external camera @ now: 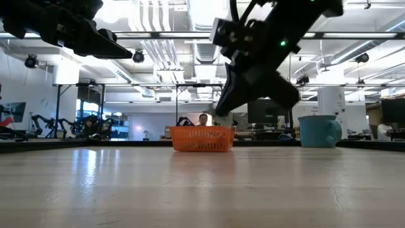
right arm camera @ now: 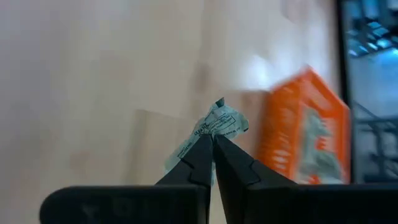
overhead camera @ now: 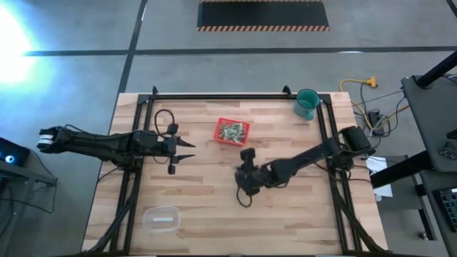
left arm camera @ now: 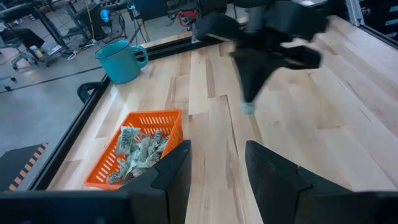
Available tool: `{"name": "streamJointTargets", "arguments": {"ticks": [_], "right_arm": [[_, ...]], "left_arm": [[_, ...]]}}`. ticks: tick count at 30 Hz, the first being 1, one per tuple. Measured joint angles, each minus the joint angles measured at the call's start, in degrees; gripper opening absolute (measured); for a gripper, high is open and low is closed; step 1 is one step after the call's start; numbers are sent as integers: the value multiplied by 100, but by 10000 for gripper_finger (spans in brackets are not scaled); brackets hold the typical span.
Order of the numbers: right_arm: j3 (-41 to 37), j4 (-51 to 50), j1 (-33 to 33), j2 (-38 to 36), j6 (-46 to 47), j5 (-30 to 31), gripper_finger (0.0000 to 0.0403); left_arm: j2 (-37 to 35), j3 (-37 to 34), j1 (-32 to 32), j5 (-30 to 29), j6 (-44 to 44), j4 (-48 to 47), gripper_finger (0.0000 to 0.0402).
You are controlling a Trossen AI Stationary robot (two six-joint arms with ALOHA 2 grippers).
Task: Pick and place items into bin
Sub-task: Put the stevia packet into the orange bin
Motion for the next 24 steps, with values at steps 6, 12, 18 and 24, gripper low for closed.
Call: {"name": "streamJointTargets", "arguments": {"ticks": [6,12,18,24], "right_arm": [[-210,221,-613,-238,-137,290,8],[-543,1142,-1233,-451,-560,287,8],[-675,1707,-1720,-483,-728,188,8],[-795,1766,-1996,-483,-664,-146,8]], "left_arm": [[0,0,0,0,1,8,135],[0,0,0,0,-1,33,135],[0,0,-2,0,-3,58,135],[0,-2,-2,0,-132,65,135]]}}
